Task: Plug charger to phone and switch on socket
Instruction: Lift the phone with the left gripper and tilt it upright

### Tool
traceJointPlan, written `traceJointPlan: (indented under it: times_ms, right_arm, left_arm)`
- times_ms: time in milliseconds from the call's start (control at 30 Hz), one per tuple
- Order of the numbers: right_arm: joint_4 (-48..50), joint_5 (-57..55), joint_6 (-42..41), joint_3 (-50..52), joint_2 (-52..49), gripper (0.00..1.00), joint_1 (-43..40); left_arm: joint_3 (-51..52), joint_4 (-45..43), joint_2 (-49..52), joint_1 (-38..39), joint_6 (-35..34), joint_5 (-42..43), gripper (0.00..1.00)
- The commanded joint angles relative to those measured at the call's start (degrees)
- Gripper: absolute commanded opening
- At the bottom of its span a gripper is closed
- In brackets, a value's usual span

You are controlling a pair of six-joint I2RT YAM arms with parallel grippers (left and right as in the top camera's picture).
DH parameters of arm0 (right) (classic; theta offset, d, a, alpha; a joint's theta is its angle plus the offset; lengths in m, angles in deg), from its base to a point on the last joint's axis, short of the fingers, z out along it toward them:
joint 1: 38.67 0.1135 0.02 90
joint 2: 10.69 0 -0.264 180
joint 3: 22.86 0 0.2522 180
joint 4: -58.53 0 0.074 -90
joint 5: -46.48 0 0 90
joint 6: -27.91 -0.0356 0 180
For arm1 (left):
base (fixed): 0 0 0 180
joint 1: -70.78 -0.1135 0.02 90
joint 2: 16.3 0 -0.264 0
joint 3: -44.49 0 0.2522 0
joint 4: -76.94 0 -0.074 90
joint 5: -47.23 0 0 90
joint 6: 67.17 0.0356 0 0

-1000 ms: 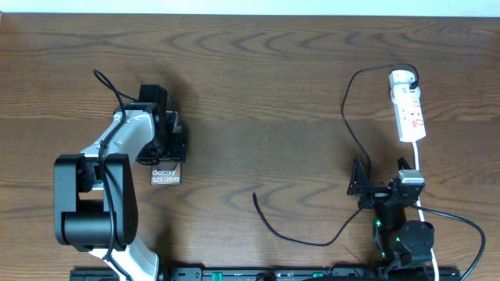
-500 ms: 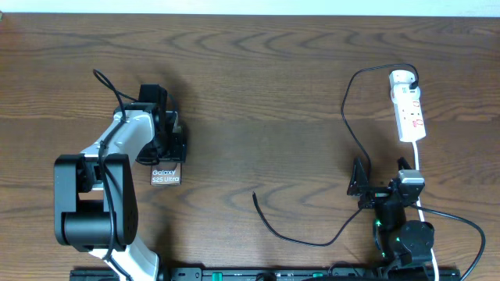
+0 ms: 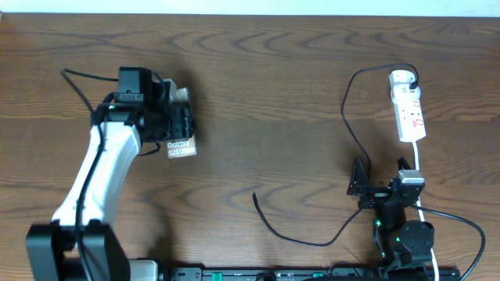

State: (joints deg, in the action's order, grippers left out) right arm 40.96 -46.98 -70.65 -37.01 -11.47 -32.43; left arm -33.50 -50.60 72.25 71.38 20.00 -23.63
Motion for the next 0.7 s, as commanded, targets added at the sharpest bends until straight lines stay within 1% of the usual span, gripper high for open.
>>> traceJointPlan:
  times_ms: [0, 167, 233, 267, 300, 333, 433, 500, 667]
  right_arm:
    - [-0.24, -0.26, -0.39, 0.07, 0.24, 0.99, -0.26]
    - [-0.22, -0.24, -0.39, 0.07, 0.24, 0.99, -0.26]
    - [-0.22, -0.24, -0.39, 0.07, 0.24, 0.99, -0.26]
    - [-0.22, -0.26, -0.39, 0.07, 0.24, 0.99, -0.26]
    - [-0.22, -0.26, -0.39, 0.07, 0.24, 0.99, -0.26]
    - [-0.22, -0.26, -0.39, 0.07, 0.24, 0.99, -0.26]
    - [-0.22, -0.26, -0.39, 0.07, 0.24, 0.99, -0.26]
    - [-0.24, -0.26, -0.39, 0.07, 0.24, 0.99, -0.26]
    - [-0.22, -0.26, -0.39, 0.07, 0.24, 0.99, -0.26]
  left_arm:
    - [-1.92, -0.22, -4.81, -0.57, -14.62, 10.99, 0.07]
    - [-1.92, -0.98, -7.04, -3.67, -26.32, 27.23, 0.07]
    - [-1.92, -1.88, -7.1, -5.7, -32.11, 35.56, 0.07]
    - [-1.92, -2.16, -7.1, -7.19, -37.48, 40.57, 0.07]
    - [-1.92, -2.14, -7.1, -9.14, -45.05, 46.18, 0.07]
    - [-1.92, -2.14, -7.1, -10.1, -48.96, 48.89, 0.07]
    - [-1.92, -2.14, -7.1, -11.89, -57.46, 55.36, 0.08]
    - [-1.92, -2.14, -7.1, -12.46, -61.05, 58.53, 0.07]
    - [-1.92, -2.12, -7.1, -12.59, -65.0, 60.22, 0.07]
